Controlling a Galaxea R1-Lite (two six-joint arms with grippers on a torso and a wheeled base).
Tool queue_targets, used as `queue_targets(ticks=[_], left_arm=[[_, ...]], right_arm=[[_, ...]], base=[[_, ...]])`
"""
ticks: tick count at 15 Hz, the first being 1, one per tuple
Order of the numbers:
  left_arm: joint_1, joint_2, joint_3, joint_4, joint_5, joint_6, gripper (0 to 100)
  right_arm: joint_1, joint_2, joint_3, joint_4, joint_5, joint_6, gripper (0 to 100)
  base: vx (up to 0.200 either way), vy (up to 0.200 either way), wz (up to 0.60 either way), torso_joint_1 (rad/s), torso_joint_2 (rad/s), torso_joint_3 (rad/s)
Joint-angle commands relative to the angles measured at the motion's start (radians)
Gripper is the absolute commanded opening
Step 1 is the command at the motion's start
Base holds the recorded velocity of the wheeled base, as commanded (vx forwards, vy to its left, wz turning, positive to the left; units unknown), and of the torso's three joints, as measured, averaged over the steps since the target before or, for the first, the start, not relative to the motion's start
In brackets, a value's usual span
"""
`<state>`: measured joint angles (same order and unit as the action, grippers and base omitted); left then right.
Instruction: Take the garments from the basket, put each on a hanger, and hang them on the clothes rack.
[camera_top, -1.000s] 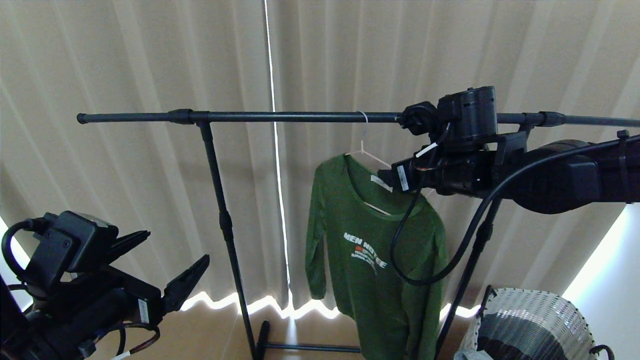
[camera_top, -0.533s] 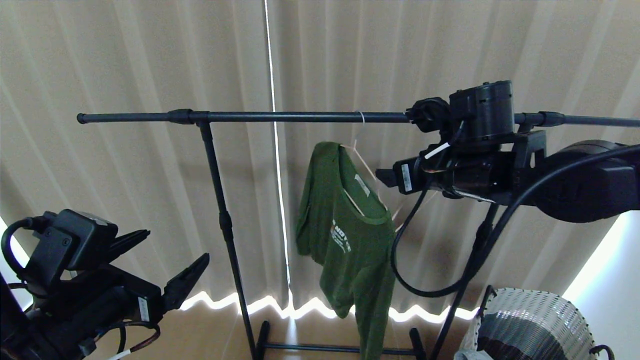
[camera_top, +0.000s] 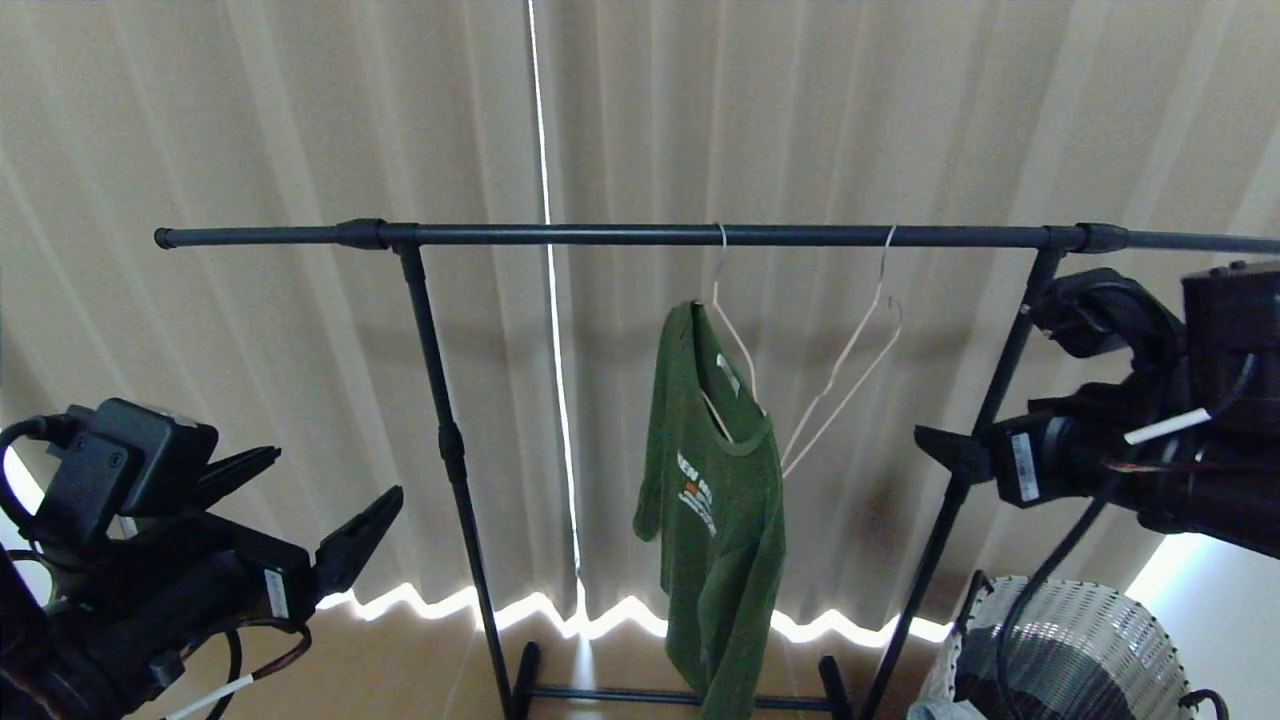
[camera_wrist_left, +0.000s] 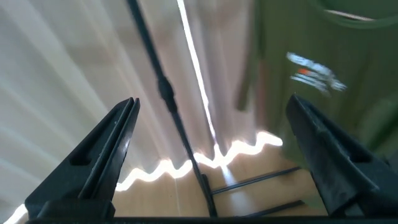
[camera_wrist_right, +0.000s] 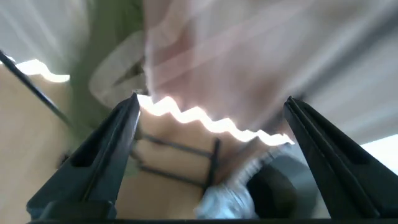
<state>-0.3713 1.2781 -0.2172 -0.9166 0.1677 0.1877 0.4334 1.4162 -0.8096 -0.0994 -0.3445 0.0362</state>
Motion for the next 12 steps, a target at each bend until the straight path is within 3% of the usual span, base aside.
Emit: queue_targets(ticks=[1,3,4,7,10,12], left_arm=[[0.029,0.003,0.01,-0.001,0.0,-0.005,100],[0.038,0.0,0.016,0.001,0.0,-0.016,100],[0.041,0.006,0.012,0.004,0.0,-0.02,100],[0.041,0.004,0.032,0.008,-0.002,-0.019,100],[0.045,-0.008,0.033,0.007,0.0,-0.014,100],[0.045,-0.028,0.042,0.008,0.0,-0.01,100]], right_arm=[[-0.03,-0.128,0.162,-0.092,-0.002,-0.016,100],[-0.032,-0.145,0.248,-0.177,-0.002,-0.056,100],[-0.032,-0.155,0.375,-0.339,0.002,-0.11,100],[-0.055,-0.148,0.552,-0.603,0.004,-0.119,100],[-0.188,-0.146,0.567,-0.635,0.01,-0.213,100],[-0.252,-0.151,0.573,-0.637,0.01,-0.211,100]], base=[[0.0,0.0,0.0,0.0,0.0,0.0],[0.0,0.0,0.0,0.0,0.0,0.0],[0.0,0.0,0.0,0.0,0.0,0.0],[0.0,0.0,0.0,0.0,0.0,0.0],[0.0,0.0,0.0,0.0,0.0,0.0],[0.0,0.0,0.0,0.0,0.0,0.0]])
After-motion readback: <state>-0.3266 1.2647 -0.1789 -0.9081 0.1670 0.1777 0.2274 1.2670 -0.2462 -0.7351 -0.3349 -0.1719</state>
